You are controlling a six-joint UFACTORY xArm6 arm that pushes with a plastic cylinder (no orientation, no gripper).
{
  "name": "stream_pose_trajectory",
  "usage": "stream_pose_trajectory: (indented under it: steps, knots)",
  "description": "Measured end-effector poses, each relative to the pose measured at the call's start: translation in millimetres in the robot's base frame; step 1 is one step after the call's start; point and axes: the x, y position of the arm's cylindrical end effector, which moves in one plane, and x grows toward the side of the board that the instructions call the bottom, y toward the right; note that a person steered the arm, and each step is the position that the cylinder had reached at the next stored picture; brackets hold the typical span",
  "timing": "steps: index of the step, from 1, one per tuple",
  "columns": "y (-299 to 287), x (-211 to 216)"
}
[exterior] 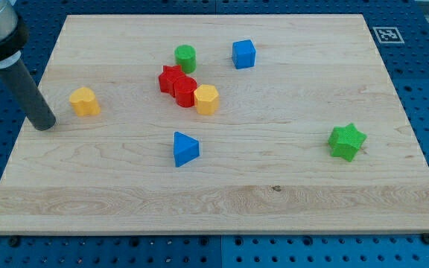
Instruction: Move the yellow heart to the right of the red star
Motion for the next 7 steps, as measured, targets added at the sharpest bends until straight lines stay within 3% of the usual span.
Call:
stream_pose_trajectory:
  steps: [2, 4, 6, 7]
  knots:
    - [-6.3, -10.7]
    - [50.9, -15.9]
    - [20.4, -50.0]
    - [37.9, -52.2]
